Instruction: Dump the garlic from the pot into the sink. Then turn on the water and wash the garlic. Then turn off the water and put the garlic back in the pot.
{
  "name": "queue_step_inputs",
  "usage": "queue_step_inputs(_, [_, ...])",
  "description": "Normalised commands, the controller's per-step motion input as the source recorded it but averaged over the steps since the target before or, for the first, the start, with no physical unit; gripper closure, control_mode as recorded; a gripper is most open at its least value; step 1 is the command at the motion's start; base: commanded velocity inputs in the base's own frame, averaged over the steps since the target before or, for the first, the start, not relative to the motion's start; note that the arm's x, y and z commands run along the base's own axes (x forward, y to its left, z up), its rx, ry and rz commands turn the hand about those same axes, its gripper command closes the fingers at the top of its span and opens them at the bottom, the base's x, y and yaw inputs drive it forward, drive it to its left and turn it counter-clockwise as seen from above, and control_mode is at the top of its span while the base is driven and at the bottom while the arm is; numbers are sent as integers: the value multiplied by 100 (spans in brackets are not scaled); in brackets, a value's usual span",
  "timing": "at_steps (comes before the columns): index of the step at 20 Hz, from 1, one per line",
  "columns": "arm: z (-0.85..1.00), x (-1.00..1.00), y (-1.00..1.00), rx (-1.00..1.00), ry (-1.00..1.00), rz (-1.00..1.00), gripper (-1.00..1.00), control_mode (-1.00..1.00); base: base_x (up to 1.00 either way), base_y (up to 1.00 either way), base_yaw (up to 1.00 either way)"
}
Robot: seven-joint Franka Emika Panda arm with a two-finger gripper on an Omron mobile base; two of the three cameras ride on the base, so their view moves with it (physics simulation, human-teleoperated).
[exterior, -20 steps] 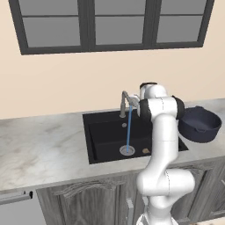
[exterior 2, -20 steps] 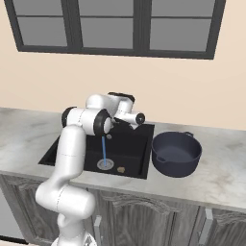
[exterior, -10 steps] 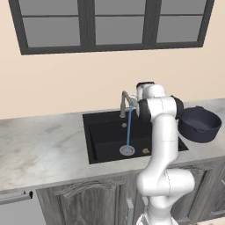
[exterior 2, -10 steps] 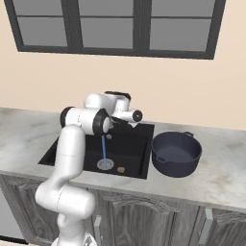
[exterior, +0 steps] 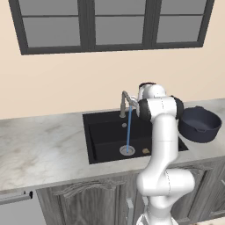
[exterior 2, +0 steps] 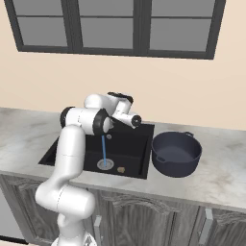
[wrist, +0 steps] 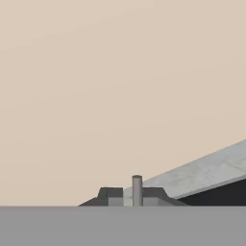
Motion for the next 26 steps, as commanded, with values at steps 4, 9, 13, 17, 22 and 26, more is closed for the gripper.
queue_step_inputs(4, [0, 2, 9, 2, -15, 3, 100, -100, 0, 0, 0])
queue_step_inputs(9, [22, 16, 25, 6, 5, 0, 100, -100, 0, 0, 0])
queue_step_inputs(13, [44, 32, 38, 17, 20, 0, 100, -100, 0, 0, 0])
queue_step_inputs(17, [40, 38, 17, 22, 21, 0, 100, -100, 0, 0, 0])
queue_step_inputs(22, [3, 39, 12, 20, 7, 0, 100, -100, 0, 0, 0])
queue_step_inputs(26, [2, 23, 11, 29, 0, 0, 100, -100, 0, 0, 0])
